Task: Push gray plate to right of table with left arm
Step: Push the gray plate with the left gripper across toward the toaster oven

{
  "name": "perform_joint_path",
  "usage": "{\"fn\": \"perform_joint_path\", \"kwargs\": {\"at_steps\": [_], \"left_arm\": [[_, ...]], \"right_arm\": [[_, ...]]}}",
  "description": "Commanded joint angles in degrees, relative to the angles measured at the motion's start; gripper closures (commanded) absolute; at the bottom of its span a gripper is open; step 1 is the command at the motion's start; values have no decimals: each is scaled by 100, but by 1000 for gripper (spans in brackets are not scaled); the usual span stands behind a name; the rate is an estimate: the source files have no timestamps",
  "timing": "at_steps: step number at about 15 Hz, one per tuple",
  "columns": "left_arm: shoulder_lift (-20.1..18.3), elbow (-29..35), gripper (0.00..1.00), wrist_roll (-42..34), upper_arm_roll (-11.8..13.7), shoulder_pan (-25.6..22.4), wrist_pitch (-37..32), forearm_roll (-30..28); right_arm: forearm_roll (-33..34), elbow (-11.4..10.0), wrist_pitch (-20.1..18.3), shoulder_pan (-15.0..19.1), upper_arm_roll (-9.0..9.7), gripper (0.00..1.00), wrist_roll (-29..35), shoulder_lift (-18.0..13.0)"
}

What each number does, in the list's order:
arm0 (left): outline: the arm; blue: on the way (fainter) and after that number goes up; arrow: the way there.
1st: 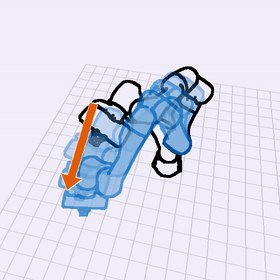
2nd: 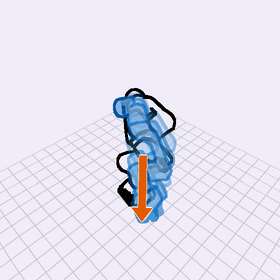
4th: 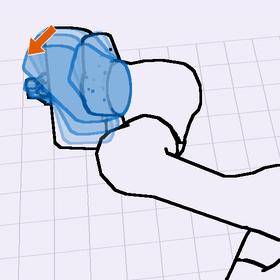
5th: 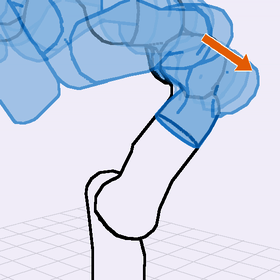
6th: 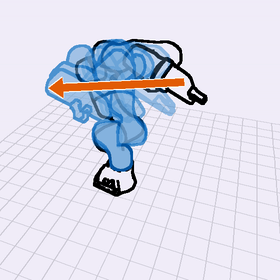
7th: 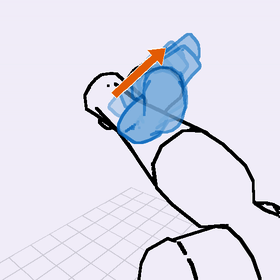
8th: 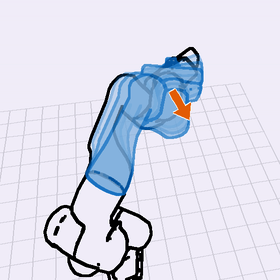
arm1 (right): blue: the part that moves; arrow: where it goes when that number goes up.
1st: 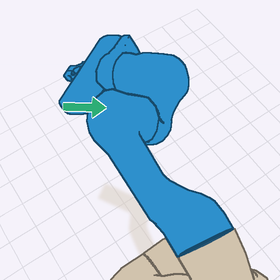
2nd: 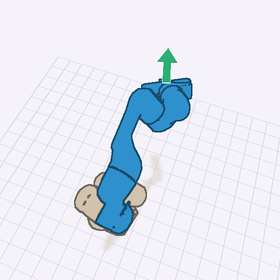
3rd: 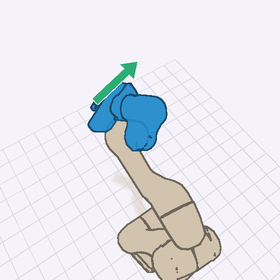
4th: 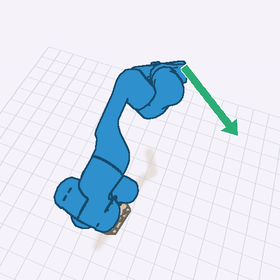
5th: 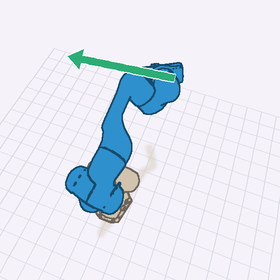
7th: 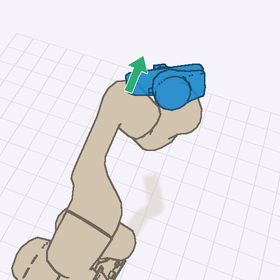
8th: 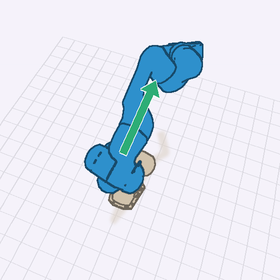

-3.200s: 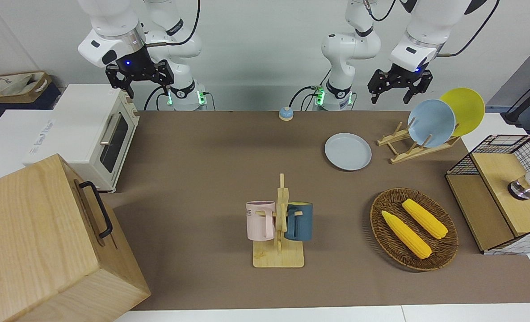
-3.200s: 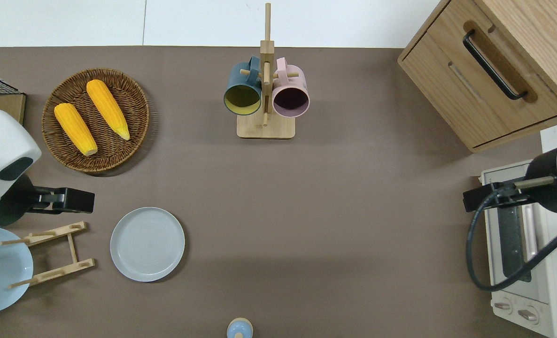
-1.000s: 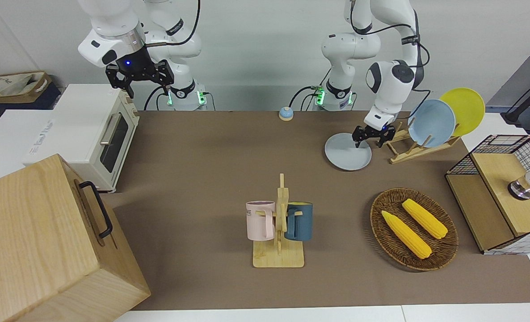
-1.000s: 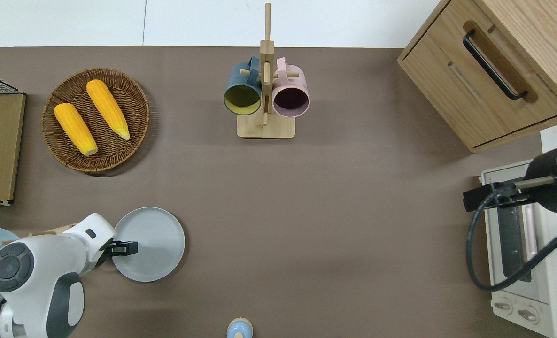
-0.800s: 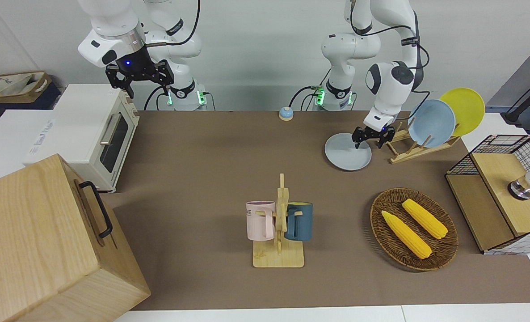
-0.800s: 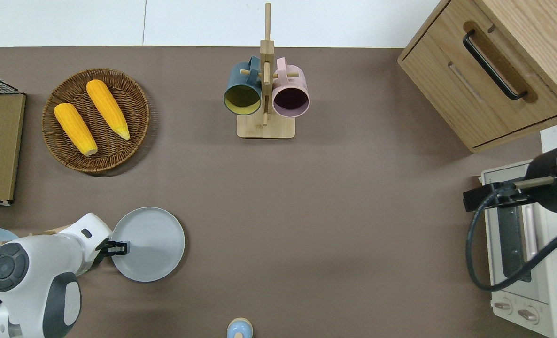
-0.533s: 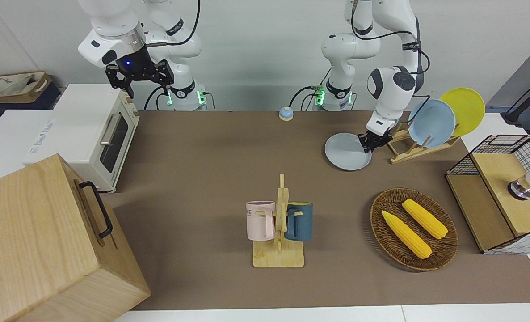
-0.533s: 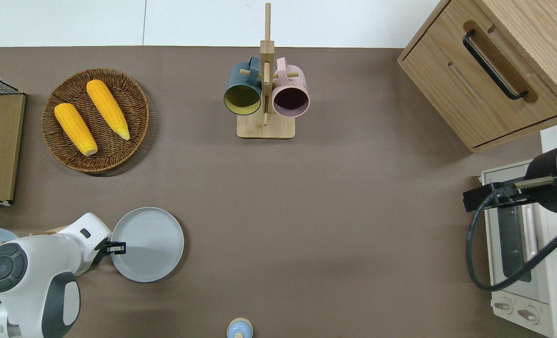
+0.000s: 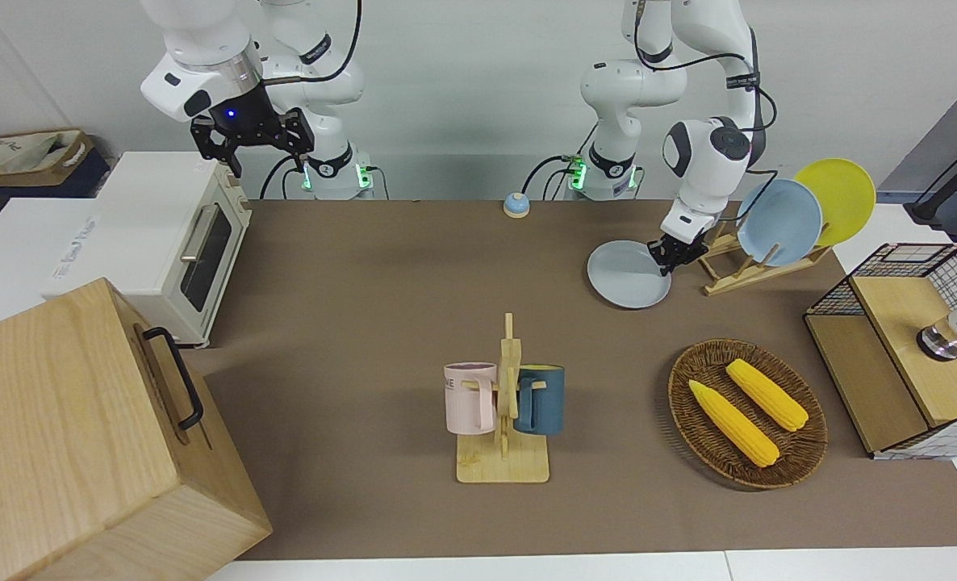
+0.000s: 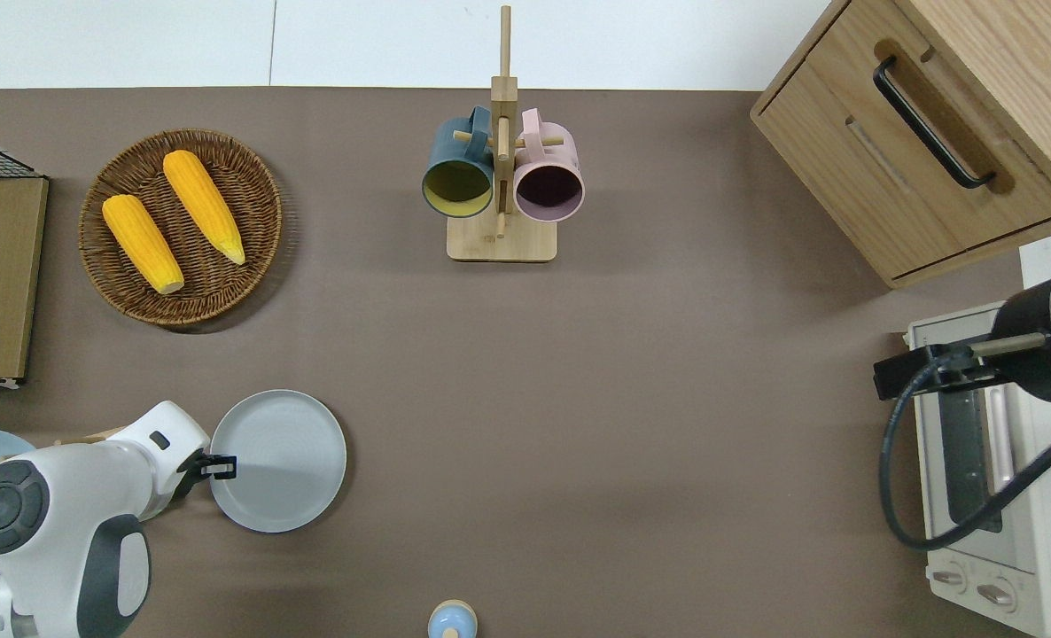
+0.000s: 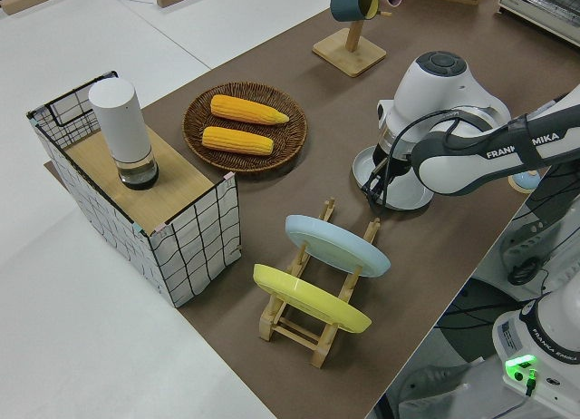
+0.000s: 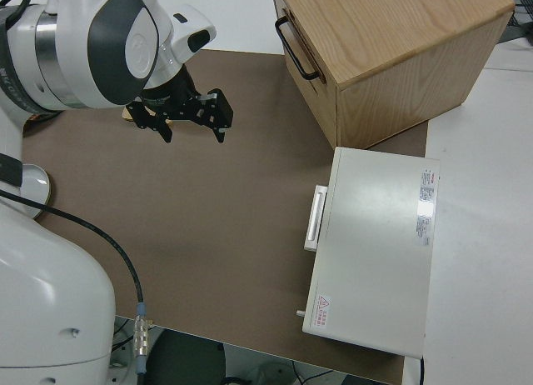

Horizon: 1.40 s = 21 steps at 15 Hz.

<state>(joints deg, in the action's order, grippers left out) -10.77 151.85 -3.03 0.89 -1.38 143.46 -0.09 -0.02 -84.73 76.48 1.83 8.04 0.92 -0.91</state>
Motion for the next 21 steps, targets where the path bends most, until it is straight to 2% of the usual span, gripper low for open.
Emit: {"fn": "perform_joint_path", "kwargs": {"at_steps": [1,2,5,6,10,12,14,17,19,21], "left_arm": [[22,38,1000,144,-36,23,95,-175],[31,29,1000,293,-115,41,95,-306],[49,12,1000,1030,-230,628,130,-693],[57,-14,1000,1555,-230,987,147,-694],[557,-374,1000,3901,-230,2586,480,-677],[1074,-856,1000,5052,-343,3228,665,-642],[1576,-1339,1000,6161,-624,3521,780,-458],[1990,-1886,1000,7402,-941,3697,771,25],[2394,-2385,1000,8297,-959,3968,763,534],[2475,-2554,1000,8652,-959,4128,719,747]], "right_arm": [[-25,53,-89,116,92,17,66,-14],[-25,53,-89,107,92,17,66,-14],[-25,53,-89,107,92,17,66,-14],[-25,53,-89,107,92,17,66,-14],[-25,53,-89,107,92,17,66,-14],[-25,53,-89,107,92,17,66,-14],[-25,53,-89,107,92,17,66,-14],[-25,53,-89,116,92,17,66,-14],[-25,53,-89,107,92,17,66,-14],[-25,53,-89,116,92,17,66,-14]]}}
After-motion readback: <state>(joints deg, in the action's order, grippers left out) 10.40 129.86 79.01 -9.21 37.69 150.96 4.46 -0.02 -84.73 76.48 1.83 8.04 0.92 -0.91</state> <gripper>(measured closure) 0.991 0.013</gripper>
